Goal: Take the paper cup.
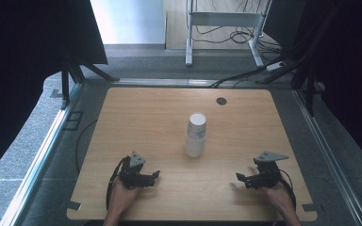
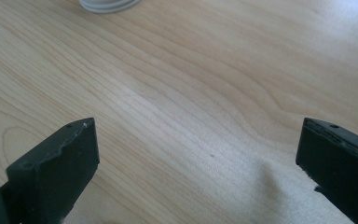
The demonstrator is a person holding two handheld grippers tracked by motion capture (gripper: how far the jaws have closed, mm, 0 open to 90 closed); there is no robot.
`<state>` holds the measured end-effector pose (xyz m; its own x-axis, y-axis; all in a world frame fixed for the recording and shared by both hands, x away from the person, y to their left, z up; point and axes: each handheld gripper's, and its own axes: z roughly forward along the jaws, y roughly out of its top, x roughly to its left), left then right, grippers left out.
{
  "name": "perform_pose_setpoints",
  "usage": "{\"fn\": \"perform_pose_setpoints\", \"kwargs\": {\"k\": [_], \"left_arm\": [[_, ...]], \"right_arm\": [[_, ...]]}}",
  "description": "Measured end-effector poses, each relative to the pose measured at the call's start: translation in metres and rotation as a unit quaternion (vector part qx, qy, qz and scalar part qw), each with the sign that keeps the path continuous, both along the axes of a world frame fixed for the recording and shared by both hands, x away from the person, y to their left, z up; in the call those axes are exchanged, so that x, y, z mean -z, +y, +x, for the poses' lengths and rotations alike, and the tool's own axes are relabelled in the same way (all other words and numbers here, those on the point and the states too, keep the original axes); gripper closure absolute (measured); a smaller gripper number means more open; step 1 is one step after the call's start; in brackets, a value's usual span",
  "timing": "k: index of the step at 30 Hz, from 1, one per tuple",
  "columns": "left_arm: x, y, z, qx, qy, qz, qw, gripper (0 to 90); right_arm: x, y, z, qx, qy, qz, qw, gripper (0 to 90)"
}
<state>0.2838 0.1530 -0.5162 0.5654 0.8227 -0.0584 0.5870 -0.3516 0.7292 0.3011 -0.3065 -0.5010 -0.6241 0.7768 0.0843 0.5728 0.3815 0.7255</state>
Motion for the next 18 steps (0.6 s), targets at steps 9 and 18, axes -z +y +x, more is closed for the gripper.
{"fn": "perform_pose_setpoints", "kwargs": {"k": [9, 18], "left_arm": [[-0.0017, -0.0020, -0.0012, -0.007, 0.006, 0.013, 0.9999, 11.6], [-0.0015, -0.0060, -0.0005, -0.007, 0.015, 0.028, 0.9995, 11.5]], "right_arm": [[0.0025, 0.0000, 0.0011, -0.005, -0.002, 0.007, 1.0000, 0.1], [0.0021, 0.0028, 0.0012, -0.019, -0.010, 0.002, 0.9998, 0.3]]}}
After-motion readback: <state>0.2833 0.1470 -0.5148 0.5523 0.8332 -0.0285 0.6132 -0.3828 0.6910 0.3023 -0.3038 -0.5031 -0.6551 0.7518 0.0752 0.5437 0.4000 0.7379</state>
